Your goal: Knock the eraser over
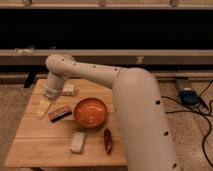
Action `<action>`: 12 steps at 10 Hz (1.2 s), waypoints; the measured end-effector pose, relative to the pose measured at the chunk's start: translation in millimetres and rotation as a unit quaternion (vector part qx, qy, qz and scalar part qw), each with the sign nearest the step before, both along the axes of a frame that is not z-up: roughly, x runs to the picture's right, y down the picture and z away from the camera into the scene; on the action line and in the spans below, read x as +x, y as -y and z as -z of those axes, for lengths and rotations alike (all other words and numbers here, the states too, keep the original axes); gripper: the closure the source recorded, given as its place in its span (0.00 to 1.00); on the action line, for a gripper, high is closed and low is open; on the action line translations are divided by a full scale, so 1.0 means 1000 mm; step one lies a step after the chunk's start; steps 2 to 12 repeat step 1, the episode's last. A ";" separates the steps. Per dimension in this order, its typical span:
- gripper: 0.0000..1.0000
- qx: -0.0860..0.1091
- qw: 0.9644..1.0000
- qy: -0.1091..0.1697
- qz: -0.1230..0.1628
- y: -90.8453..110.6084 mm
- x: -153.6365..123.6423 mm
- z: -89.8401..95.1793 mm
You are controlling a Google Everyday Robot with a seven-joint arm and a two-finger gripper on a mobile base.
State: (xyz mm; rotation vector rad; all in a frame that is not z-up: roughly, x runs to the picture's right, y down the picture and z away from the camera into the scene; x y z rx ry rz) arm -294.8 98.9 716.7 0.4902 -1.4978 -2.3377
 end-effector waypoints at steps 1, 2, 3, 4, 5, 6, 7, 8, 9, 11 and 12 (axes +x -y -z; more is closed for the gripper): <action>0.20 0.002 1.000 0.001 -0.001 0.000 0.000 0.000; 0.20 0.002 1.000 0.001 -0.001 0.000 0.000 0.000; 0.20 0.002 1.000 0.001 -0.001 0.000 0.000 0.000; 0.20 0.002 1.000 0.001 -0.001 0.000 0.000 0.000; 0.20 0.002 1.000 0.001 -0.001 0.000 0.000 0.000; 0.20 0.002 1.000 0.001 -0.001 0.000 0.000 0.000; 0.20 0.002 1.000 0.001 -0.001 0.000 0.000 0.000; 0.20 0.002 1.000 0.001 -0.001 0.000 0.000 0.000; 0.20 0.002 1.000 0.001 -0.001 0.000 0.000 0.000; 0.20 0.002 1.000 0.001 -0.001 0.000 0.000 0.000; 0.20 0.002 1.000 0.001 -0.001 0.000 0.000 0.000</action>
